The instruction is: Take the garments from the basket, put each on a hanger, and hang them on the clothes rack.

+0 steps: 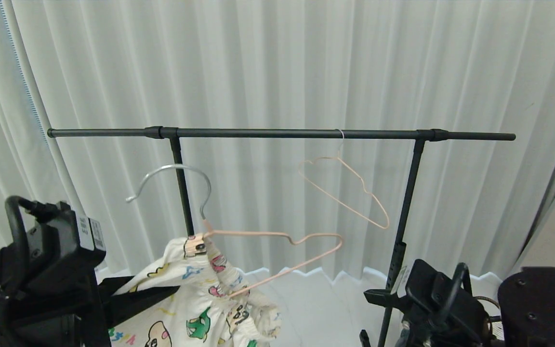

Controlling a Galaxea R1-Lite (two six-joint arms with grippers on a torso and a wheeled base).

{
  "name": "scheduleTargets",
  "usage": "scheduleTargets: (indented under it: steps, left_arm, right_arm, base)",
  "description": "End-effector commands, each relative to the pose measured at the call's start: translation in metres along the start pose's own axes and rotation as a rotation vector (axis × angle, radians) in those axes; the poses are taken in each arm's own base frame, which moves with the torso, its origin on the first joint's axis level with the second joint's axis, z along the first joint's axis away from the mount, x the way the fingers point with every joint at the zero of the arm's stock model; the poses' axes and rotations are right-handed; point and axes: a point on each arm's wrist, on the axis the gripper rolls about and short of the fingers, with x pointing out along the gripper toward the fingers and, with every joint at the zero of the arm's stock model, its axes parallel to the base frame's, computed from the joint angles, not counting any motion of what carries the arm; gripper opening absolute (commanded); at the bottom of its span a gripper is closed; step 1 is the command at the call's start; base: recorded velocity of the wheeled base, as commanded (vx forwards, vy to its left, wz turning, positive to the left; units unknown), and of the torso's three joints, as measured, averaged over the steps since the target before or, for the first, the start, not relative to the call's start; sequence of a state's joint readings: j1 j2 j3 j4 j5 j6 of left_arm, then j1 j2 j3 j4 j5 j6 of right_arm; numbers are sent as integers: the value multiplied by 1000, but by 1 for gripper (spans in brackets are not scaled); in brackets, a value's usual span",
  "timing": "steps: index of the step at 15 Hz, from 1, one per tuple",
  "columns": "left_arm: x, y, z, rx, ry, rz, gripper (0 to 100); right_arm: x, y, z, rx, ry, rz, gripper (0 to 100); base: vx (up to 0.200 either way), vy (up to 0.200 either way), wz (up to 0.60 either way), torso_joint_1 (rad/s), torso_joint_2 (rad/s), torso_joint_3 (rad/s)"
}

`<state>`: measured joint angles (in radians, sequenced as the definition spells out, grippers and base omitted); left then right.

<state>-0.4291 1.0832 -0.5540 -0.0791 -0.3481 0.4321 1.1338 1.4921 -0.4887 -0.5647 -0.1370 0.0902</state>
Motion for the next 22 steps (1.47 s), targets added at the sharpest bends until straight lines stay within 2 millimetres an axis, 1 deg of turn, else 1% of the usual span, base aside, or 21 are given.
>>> scheduleTargets:
  steps: [1, 3, 4, 5, 7, 9, 12, 14, 16, 18, 20, 22]
  left_arm:
    - [-3, 8, 16, -13, -47, 30, 0]
    - [-5, 8, 20, -4, -66, 33, 0]
    - [-6, 8, 21, -2, -72, 36, 0]
    - [-7, 8, 23, 1, -79, 38, 0]
    - [-9, 9, 26, 6, -92, 41, 0]
    - [-10, 9, 26, 6, -96, 43, 0]
    - [-13, 7, 27, 9, -106, 41, 0]
    - [-13, 8, 27, 9, -107, 43, 0]
    - [-14, 7, 25, 6, -105, 47, 0]
    - [-15, 6, 23, 2, -101, 47, 0]
    - [-14, 4, 18, -1, -89, 46, 0]
    - [-14, -2, 5, -13, -57, 34, 0]
  right_arm:
    - [26, 4, 11, 72, -24, -45, 100]
    - [50, 8, 28, 160, -59, -74, 100]
    - [61, 9, 32, 184, -64, -93, 100]
    - [73, 11, 32, 198, -58, -111, 100]
    - [89, 12, 32, 205, -49, -141, 100]
    - [99, 16, 32, 202, -46, -140, 100]
    - [110, 17, 25, 195, -16, -149, 100]
    - [111, 16, 20, 190, 4, -172, 100]
    - [108, 8, 15, 174, 58, -277, 100]
    - [101, -9, 13, 174, 88, -402, 100]
    - [89, -33, 14, 188, 94, -528, 100]
    - [73, -53, 15, 205, 83, -610, 100]
  base:
    - [0, 0, 0, 0, 0, 0]
    - [0, 0, 0, 0, 0, 0]
    - [0, 0, 0, 0, 0, 0]
    - [0, 0, 0, 0, 0, 0]
    - [0, 0, 0, 0, 0, 0]
    - [0, 0, 0, 0, 0, 0]
    - [0, 0, 0, 0, 0, 0]
    - [0, 0, 0, 0, 0, 0]
    - [0, 0, 0, 0, 0, 0]
    - [0, 0, 0, 0, 0, 0]
    - [0, 0, 0, 0, 0, 0]
    - [0, 0, 0, 0, 0, 0]
